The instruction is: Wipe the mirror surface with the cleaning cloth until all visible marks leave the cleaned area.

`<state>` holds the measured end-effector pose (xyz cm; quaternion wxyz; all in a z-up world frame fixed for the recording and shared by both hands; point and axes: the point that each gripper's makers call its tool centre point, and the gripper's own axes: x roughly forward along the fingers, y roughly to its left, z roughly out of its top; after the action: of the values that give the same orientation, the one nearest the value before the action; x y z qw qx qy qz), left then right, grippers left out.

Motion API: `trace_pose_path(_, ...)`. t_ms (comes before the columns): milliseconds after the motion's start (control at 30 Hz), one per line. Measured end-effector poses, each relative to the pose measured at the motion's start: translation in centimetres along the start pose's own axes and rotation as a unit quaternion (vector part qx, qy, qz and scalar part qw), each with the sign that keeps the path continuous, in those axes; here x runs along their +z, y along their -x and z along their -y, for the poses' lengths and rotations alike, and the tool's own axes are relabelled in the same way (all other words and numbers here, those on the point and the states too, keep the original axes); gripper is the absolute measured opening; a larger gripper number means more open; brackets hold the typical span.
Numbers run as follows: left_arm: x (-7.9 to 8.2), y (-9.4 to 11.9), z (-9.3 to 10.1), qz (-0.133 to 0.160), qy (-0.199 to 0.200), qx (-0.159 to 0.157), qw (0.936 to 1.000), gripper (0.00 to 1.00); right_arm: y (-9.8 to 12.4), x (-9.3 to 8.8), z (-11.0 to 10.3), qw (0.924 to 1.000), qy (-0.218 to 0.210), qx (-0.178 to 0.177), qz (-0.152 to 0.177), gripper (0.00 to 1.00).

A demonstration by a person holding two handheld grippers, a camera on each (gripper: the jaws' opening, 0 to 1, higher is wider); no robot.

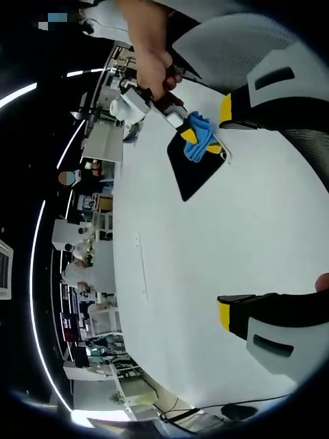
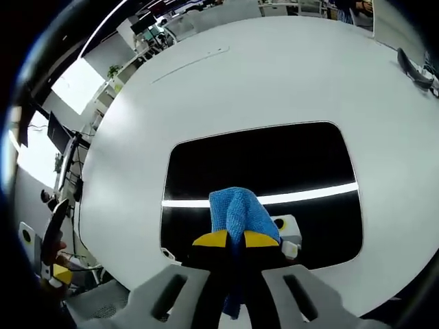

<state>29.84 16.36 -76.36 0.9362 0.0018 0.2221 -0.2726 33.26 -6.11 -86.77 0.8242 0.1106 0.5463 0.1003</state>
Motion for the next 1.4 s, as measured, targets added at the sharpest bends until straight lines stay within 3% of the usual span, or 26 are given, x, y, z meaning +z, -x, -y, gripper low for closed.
trace_pose_path(233, 1.1, -0.1, -0.5, 0.012, 0.002, 0.005, 0.9999, 0.99, -0.4, -0.5, -1.9, 0.9999, 0.013, 0.009, -0.004, 0.00)
trace_pose_path(333, 0.7, -0.2, -0.4, 0.010, 0.007, 0.003, 0.9999, 0.99, -0.5, -0.5, -2.3, 0.9998, -0.006, 0.018, -0.005, 0.00)
trace_pose_path(967, -0.7, -0.3, -0.4, -0.005, 0.009, -0.002, 0.9999, 0.99, -2.0, -0.5, -6.3, 0.9989, 0.006, 0.044, -0.015, 0.00)
trace_pose_path(1400, -0.5, -0.3, -0.1, -0.009, 0.015, -0.004, 0.9998, 0.99, -1.9, -0.4, -6.3, 0.9987, 0.012, 0.046, -0.015, 0.00)
